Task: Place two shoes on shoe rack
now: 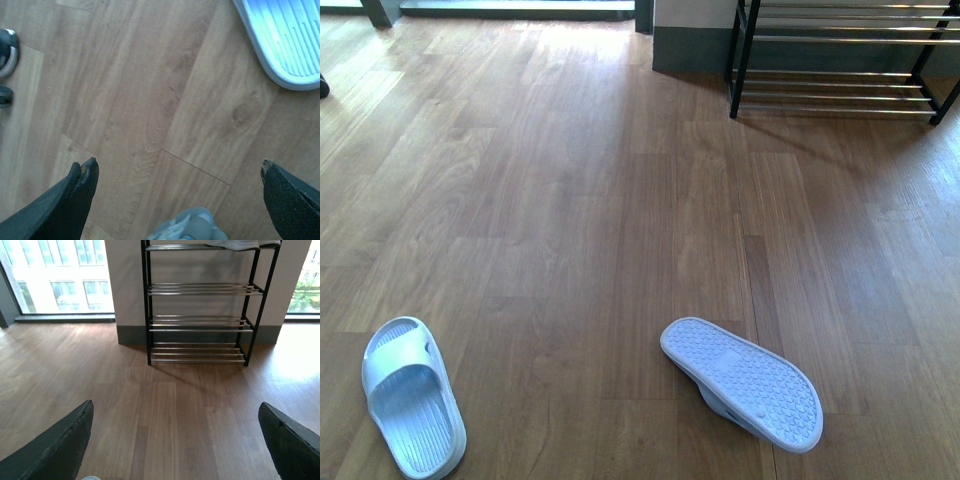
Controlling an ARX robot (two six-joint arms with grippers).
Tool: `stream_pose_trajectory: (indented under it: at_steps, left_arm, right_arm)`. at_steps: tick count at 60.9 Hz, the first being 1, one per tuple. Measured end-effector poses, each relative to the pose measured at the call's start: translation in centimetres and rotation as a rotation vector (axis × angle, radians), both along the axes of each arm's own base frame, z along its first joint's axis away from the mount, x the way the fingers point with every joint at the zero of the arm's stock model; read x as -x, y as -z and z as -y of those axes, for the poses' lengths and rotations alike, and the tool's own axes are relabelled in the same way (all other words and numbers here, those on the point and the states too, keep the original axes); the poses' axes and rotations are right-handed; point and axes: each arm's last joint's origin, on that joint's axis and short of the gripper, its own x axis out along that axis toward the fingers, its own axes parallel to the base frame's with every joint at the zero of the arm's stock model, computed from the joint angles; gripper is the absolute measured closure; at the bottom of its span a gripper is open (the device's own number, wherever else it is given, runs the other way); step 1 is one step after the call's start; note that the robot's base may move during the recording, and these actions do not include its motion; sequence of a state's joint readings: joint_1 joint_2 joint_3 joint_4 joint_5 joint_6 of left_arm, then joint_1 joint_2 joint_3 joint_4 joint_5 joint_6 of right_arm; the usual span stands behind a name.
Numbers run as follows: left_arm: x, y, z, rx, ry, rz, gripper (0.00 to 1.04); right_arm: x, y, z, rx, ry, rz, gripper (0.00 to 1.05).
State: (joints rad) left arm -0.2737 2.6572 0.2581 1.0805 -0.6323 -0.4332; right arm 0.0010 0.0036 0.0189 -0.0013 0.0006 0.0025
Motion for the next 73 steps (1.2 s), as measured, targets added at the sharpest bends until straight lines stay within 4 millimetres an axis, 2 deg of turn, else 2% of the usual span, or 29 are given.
stream_pose_trajectory:
  at_steps: [6, 18, 25, 30, 33, 35, 38, 39, 40, 42, 43, 46, 48, 52, 59, 66, 73]
  left_arm:
    - [0.1, -0.5, 0.0, -0.058, -0.006, 0.0, 0.09]
    - [0.4, -0.7, 1.0, -0.032, 0.028, -0.033, 0.09]
    - [0.2, -0.6, 2.7, 0.035, 0.094, -0.029, 0.09]
    - [-0.4, -0.3, 4.8, 0.111, 0.114, -0.021, 0.09]
    - [-2.2, 0.7, 5.4, 0.189, 0.125, -0.034, 0.09]
    - [-5.3, 2.2, 4.6, 0.335, 0.106, -0.038, 0.09]
    - [-8.7, 4.0, 2.6, 0.402, 0.074, -0.023, 0.09]
    - [-10.3, 4.7, 1.0, 0.395, 0.043, 0.002, 0.09]
    - [-10.9, 4.9, 0.1, 0.391, 0.014, 0.019, 0.09]
    - [-12.9, 5.4, -3.7, 0.341, -0.074, 0.069, 0.09]
    - [-13.3, 5.4, -5.4, 0.32, -0.113, 0.086, 0.09]
    - [-13.6, 5.3, -7.6, 0.286, -0.176, 0.11, 0.09]
    - [-13.6, 5.3, -8.4, 0.259, -0.196, 0.117, 0.09]
    - [-13.6, 5.2, -8.5, 0.225, -0.173, 0.124, 0.09]
    - [-13.7, 5.1, -7.0, 0.175, -0.023, 0.15, 0.09]
    - [-14.1, 5.0, -7.1, 0.128, 0.037, 0.148, 0.09]
    - [-13.7, 5.6, -7.1, 0.099, 0.088, 0.114, 0.09]
  right_arm:
    - [0.0, 0.0, 0.0, 0.0, 0.0, 0.0, 0.09]
    - [0.0, 0.0, 0.0, 0.0, 0.0, 0.0, 0.09]
    - [0.0, 0.0, 0.0, 0.0, 0.0, 0.0, 0.09]
    - [0.0, 0.0, 0.0, 0.0, 0.0, 0.0, 0.09]
    - [0.0, 0.0, 0.0, 0.0, -0.005, 0.0, 0.09]
    - [0.0, 0.0, 0.0, 0.0, -0.002, 0.0, 0.09]
    - [0.0, 0.0, 0.0, 0.0, -0.001, 0.002, 0.09]
    - [0.0, 0.0, 0.0, 0.0, 0.0, 0.002, 0.09]
    - [0.0, 0.0, 0.0, 0.0, 0.0, 0.001, 0.09]
    - [0.0, 0.0, 0.0, 0.0, -0.001, 0.0, 0.09]
    - [0.0, 0.0, 0.0, 0.0, 0.002, 0.0, 0.09]
    - [0.0, 0.0, 0.0, 0.0, 0.003, 0.002, 0.09]
    - [0.0, 0.0, 0.0, 0.0, 0.003, 0.001, 0.09]
    - [0.0, 0.0, 0.0, 0.0, 0.002, 0.001, 0.09]
    - [0.0, 0.0, 0.0, 0.0, -0.005, 0.001, 0.09]
    - [0.0, 0.0, 0.0, 0.0, 0.002, 0.001, 0.09]
    - [0.0, 0.0, 0.0, 0.0, -0.001, 0.001, 0.09]
